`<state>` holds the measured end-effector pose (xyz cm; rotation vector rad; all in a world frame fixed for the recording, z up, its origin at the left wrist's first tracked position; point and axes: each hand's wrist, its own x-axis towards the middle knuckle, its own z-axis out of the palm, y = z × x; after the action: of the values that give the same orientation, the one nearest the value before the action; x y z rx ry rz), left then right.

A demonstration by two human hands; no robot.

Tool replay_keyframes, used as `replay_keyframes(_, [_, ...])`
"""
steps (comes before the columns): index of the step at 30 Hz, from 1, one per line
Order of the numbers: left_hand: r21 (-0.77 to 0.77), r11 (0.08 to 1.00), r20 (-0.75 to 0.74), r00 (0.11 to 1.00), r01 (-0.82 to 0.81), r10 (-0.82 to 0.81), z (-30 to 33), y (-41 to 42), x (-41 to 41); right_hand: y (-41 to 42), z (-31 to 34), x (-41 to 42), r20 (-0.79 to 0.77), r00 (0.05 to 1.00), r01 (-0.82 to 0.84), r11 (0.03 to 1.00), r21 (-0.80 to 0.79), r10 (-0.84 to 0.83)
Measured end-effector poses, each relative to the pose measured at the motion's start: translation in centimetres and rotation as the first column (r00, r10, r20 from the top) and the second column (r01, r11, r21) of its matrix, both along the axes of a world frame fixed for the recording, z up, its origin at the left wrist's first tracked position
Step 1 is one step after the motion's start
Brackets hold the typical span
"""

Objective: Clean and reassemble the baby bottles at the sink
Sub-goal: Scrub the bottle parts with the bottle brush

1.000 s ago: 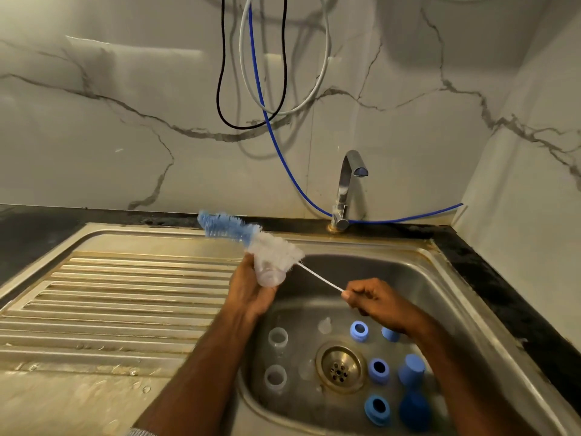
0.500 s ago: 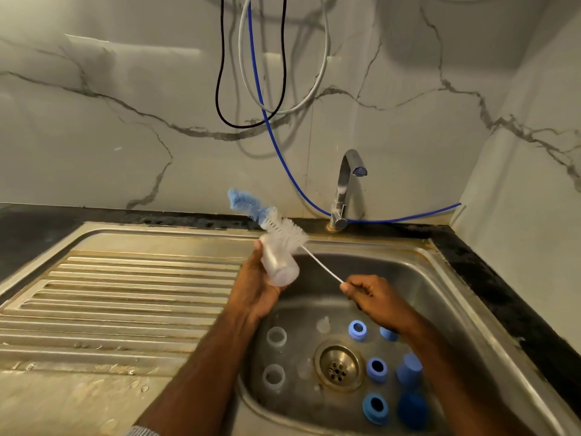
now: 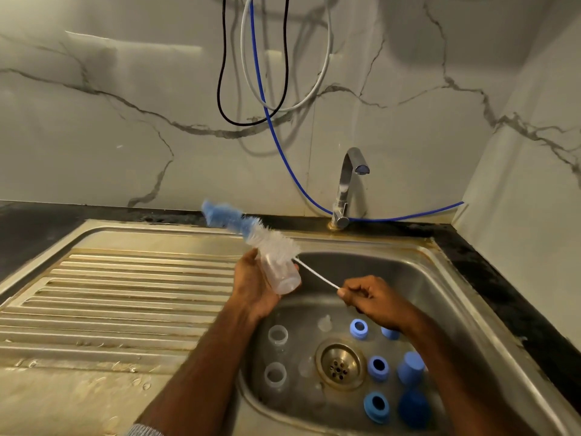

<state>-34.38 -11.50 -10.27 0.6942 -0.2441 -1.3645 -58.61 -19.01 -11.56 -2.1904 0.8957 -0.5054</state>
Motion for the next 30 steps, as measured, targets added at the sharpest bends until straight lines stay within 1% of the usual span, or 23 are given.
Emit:
replay_keyframes(1, [-0.005,1.0,-0.01,1.0,-0.029,0.029,0.0,0.0,0.4,-0.2,-0.1,-0.3,-0.007,1.0,-0.007,1.0,0.015,0.007])
replay_keyframes(2, [-0.01,0.999,-0.018,0.999,-0.033,0.033,-0.1,0.0,0.7,-0.6,-0.1,-0.7,-0.002,1.0,0.024,1.0,0.017,-0.024])
replay_keyframes(3, [-0.003,1.0,-0.023,0.999,-0.023,0.023,0.0,0.0,0.9,-1.0,-0.3,-1.2,0.015,0.996,0.085,0.996,0.007,-0.085])
replay_keyframes(4, [0.028,0.999,0.003,1.0,-0.029,0.029,0.0,0.0,0.9,-1.4,-0.4,-1.6,0.047,0.987,0.156,0.988,-0.01,-0.155])
replay_keyframes(5, [0.059,0.997,0.056,0.997,-0.051,0.048,-0.2,-0.1,0.9,-1.8,-0.6,-1.9,0.086,0.973,0.216,0.976,-0.023,-0.214])
replay_keyframes(6, [0.072,0.994,0.145,0.987,-0.083,0.072,-0.4,-0.2,0.7,-2.0,-0.7,-2.0,0.124,0.959,0.26,0.965,-0.029,-0.255])
replay_keyframes(7, [0.063,0.992,0.257,0.962,-0.11,0.09,-0.6,-0.3,0.5,-2.2,-0.8,-2.0,0.153,0.947,0.291,0.956,-0.029,-0.283])
replay_keyframes(8, [0.041,0.991,0.401,0.911,-0.128,0.101,-0.7,-0.2,0.2,-2.3,-0.9,-2.0,0.179,0.936,0.31,0.95,-0.018,-0.302])
replay_keyframes(9, [0.014,0.99,0.564,0.819,-0.139,0.108,-0.9,-0.2,0.0,-2.5,-1.0,-2.0,0.199,0.928,0.322,0.947,-0.003,-0.315])
replay_keyframes(10, [-0.011,0.989,0.719,0.686,-0.147,0.109,-1.2,-0.1,-0.1,-2.6,-1.0,-1.8,0.208,0.923,0.33,0.944,0.009,-0.325])
replay_keyframes(11, [-0.026,0.989,0.835,0.541,-0.146,0.102,-1.6,-0.2,-0.2,-2.6,-1.1,-1.8,0.206,0.92,0.339,0.941,0.015,-0.335])
replay_keyframes(12, [-0.026,0.989,0.905,0.417,-0.146,0.085,-1.9,-0.3,-0.1,-2.7,-1.1,-1.8,0.194,0.919,0.347,0.938,0.013,-0.343])
replay_keyframes(14, [-0.008,0.988,0.973,0.226,-0.151,0.042,-2.3,-1.0,0.0,-2.9,-1.3,-1.9,0.148,0.921,0.367,0.93,-0.018,-0.36])
replay_keyframes(17, [0.036,0.988,0.994,-0.101,-0.15,-0.052,-3.1,-2.6,-0.1,-3.2,-1.6,-2.1,0.077,0.927,0.373,0.925,-0.067,-0.368])
replay_keyframes(18, [0.073,0.988,0.978,-0.184,-0.135,-0.097,-3.3,-3.2,-0.2,-3.3,-1.7,-2.2,0.063,0.928,0.372,0.925,-0.072,-0.368])
replay_keyframes(20, [0.188,0.977,0.932,-0.294,-0.106,-0.211,-3.9,-4.2,-0.4,-3.4,-1.9,-2.1,0.043,0.929,0.37,0.926,-0.08,-0.367])
replay_keyframes(21, [0.244,0.965,0.904,-0.336,-0.099,-0.264,-4.2,-4.7,-0.4,-3.5,-2.0,-2.1,0.04,0.928,0.371,0.925,-0.081,-0.369])
replay_keyframes(23, [0.31,0.945,0.86,-0.393,-0.105,-0.326,-4.8,-5.6,-0.4,-3.7,-2.1,-2.0,0.039,0.927,0.374,0.924,-0.079,-0.372])
replay_keyframes(30, [0.4,0.905,0.752,-0.514,-0.142,-0.413,-6.4,-6.5,-0.1,-3.9,-2.5,-1.8,0.017,0.93,0.367,0.929,-0.043,-0.367])
